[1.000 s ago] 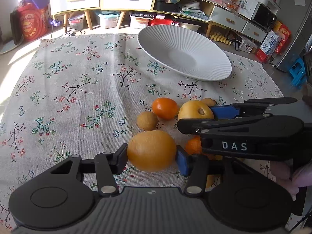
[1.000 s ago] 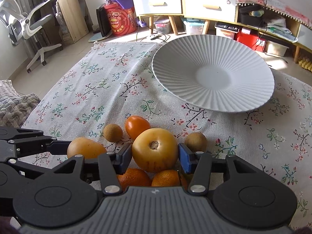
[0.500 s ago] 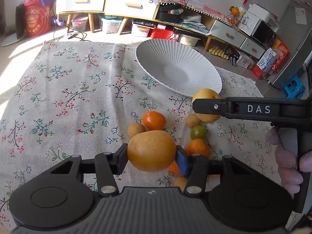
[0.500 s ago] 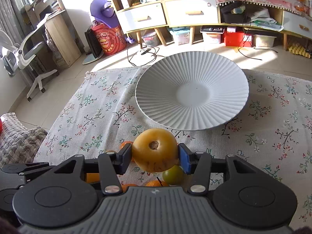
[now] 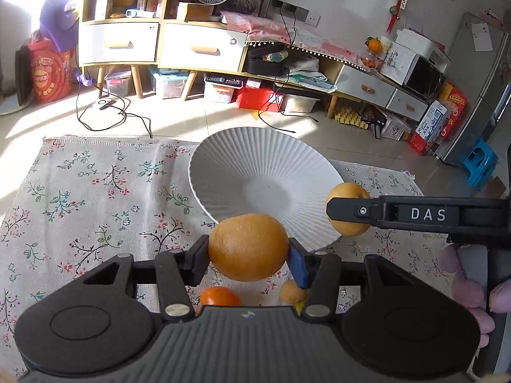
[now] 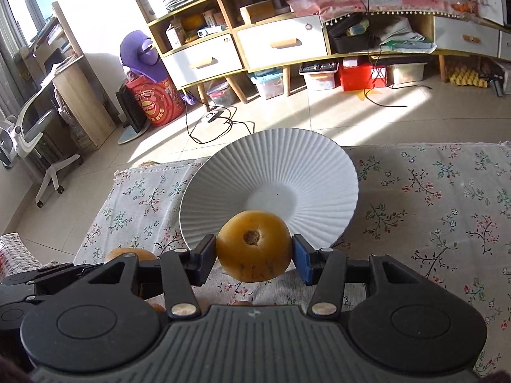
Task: Organize fruits
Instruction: 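Carry the pomelo and pear into the white plate and open both tools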
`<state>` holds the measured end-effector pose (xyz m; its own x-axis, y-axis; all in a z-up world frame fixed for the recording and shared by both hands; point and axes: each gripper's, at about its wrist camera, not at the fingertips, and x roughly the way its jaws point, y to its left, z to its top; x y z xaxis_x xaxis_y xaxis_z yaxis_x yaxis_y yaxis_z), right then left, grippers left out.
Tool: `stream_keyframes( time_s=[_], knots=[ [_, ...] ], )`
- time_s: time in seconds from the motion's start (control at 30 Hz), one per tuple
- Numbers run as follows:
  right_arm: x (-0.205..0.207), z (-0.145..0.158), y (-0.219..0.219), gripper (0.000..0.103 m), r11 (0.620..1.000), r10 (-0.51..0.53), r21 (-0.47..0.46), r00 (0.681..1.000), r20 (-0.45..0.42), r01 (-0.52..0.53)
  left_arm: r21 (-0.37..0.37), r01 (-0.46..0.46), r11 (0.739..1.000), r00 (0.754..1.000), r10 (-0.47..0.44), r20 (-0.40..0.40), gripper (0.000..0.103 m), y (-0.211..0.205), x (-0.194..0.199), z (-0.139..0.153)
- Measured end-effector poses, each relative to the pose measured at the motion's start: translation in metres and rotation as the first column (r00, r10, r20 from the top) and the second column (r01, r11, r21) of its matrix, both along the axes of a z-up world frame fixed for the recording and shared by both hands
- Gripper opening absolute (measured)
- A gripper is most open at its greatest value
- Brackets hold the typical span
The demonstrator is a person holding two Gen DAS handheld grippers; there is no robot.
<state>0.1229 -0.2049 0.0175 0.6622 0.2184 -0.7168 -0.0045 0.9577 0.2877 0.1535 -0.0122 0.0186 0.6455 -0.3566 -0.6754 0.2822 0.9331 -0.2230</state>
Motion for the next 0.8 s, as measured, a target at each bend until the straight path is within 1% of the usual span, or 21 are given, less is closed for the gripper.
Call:
stream_keyframes(
  time_s=[0.1, 0.17, 0.23, 0.4, 0.63, 0.8],
  knots=[
    [0.01, -0.004, -0.006, 0.047, 1.0, -0.024, 0.003, 1.0, 0.004, 0.024, 0.003, 0.032, 0.999, 0.999, -0.032, 0.039, 0.049, -0.011, 0.01, -0.004],
    [0.016, -0.009, -0.01, 0.047, 0.999, -0.031, 0.022, 0.999, 0.018, 0.031, 0.006, 0.058, 0.998, 0.997, -0.058, 0.058, 0.049, -0.018, 0.017, -0.008],
    [0.023, -0.013, -0.013, 0.047, 0.998, -0.037, 0.042, 0.999, 0.023, 0.036, 0.009, 0.074, 0.997, 0.995, -0.074, 0.06, 0.049, -0.024, 0.025, -0.014],
    [0.043, -0.023, -0.012, 0.047, 0.997, -0.046, 0.059, 0.999, 0.021, 0.045, 0.028, 0.105, 0.994, 0.992, -0.107, 0.073, 0.049, -0.038, 0.04, -0.024],
    [0.067, -0.03, -0.01, 0.047, 0.997, -0.067, 0.042, 0.998, -0.003, 0.067, 0.075, 0.119, 0.99, 0.99, -0.124, 0.066, 0.049, -0.046, 0.052, -0.035],
    [0.071, -0.034, -0.005, 0.047, 0.998, -0.067, 0.017, 0.998, -0.016, 0.067, 0.099, 0.118, 0.988, 0.991, -0.124, 0.054, 0.049, -0.047, 0.057, -0.04]
  ],
)
